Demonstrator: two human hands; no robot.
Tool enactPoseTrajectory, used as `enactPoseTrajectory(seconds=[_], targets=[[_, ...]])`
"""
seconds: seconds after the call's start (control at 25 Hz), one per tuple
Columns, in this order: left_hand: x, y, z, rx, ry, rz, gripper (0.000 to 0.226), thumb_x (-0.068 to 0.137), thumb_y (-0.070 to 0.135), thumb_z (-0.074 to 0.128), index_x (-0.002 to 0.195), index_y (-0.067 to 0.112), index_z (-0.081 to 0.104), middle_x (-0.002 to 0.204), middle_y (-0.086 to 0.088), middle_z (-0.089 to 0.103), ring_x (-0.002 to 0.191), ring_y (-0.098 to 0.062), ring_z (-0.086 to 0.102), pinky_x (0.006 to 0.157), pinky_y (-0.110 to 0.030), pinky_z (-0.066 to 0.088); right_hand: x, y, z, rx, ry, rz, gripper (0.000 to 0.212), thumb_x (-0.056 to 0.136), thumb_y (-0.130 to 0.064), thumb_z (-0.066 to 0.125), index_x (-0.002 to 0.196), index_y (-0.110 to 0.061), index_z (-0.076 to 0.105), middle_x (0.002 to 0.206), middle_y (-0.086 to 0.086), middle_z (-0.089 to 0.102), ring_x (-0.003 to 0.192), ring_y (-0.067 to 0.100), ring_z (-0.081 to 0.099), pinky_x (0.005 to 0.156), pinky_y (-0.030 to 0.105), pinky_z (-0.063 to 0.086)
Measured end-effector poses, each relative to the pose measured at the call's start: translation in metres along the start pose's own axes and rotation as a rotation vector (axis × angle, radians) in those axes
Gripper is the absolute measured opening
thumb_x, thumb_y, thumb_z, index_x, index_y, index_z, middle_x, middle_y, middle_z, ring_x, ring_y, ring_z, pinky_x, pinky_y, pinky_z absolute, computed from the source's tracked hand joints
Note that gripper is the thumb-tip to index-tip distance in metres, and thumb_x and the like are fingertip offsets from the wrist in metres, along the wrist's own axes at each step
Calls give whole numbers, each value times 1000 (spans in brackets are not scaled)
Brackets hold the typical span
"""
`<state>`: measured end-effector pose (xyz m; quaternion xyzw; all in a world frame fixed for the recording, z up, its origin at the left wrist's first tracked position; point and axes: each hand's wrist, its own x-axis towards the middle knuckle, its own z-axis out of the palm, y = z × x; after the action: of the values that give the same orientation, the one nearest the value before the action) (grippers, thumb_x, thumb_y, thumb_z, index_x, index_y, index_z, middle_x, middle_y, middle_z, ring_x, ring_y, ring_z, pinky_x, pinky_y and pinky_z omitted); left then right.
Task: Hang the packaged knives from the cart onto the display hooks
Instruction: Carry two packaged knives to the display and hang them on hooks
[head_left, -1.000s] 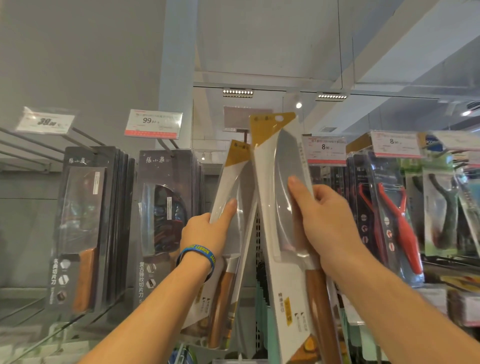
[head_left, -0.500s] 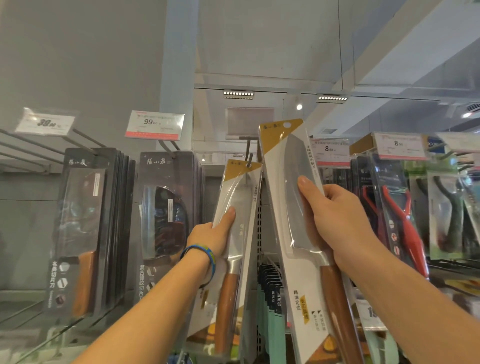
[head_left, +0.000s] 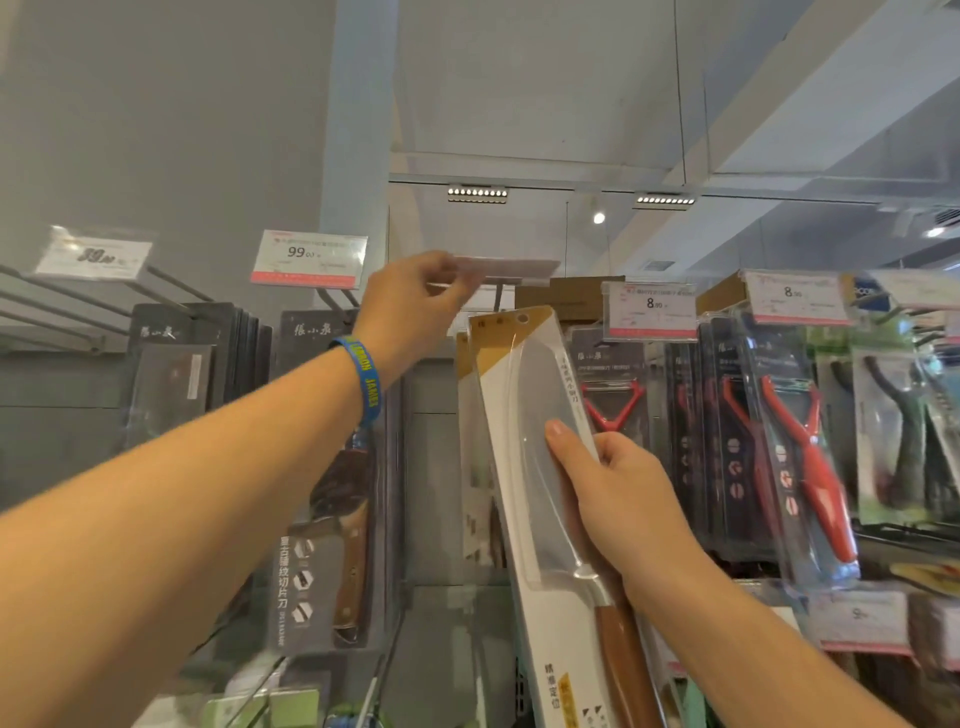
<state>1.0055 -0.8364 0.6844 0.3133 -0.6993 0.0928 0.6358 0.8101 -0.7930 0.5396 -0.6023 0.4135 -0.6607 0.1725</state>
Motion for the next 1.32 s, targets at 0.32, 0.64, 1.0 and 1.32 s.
enactPoseTrajectory(seconds=[0.32, 0.64, 1.0, 1.32], targets=[[15, 8, 5, 130, -11, 30, 26, 101, 36, 51, 115, 20, 66, 99, 9, 68, 79, 2, 65, 72, -23, 53, -1, 4, 23, 31, -10, 33, 39, 92, -62, 60, 92, -23, 66, 89, -1, 73, 80, 17, 72, 70, 35, 62], [21, 14, 5, 251, -46, 12, 25, 103, 35, 45, 116, 22, 61, 97, 7, 70, 76, -13, 69, 59, -19, 49, 4, 2, 46, -19, -66, 73, 40, 96, -59, 56, 89, -20, 57, 81, -3, 62, 64, 1, 61, 55, 20, 49], [11, 12, -6, 201, 11, 67, 19, 93, 39, 64, 105, 24, 66, 99, 8, 68, 80, -10, 68, 71, -21, 52, 7, -4, 47, 32, 29, 30, 43, 95, -62, 55, 97, -19, 60, 94, 2, 69, 86, 20, 69, 75, 37, 58], [12, 22, -5, 256, -43, 113, 20, 94, 39, 63, 100, 21, 71, 81, 7, 68, 64, -2, 61, 57, -18, 44, -2, 7, 55, 50, 7, 66, 44, 97, -57, 56, 92, -13, 61, 87, 5, 67, 75, 12, 64, 67, 32, 56]])
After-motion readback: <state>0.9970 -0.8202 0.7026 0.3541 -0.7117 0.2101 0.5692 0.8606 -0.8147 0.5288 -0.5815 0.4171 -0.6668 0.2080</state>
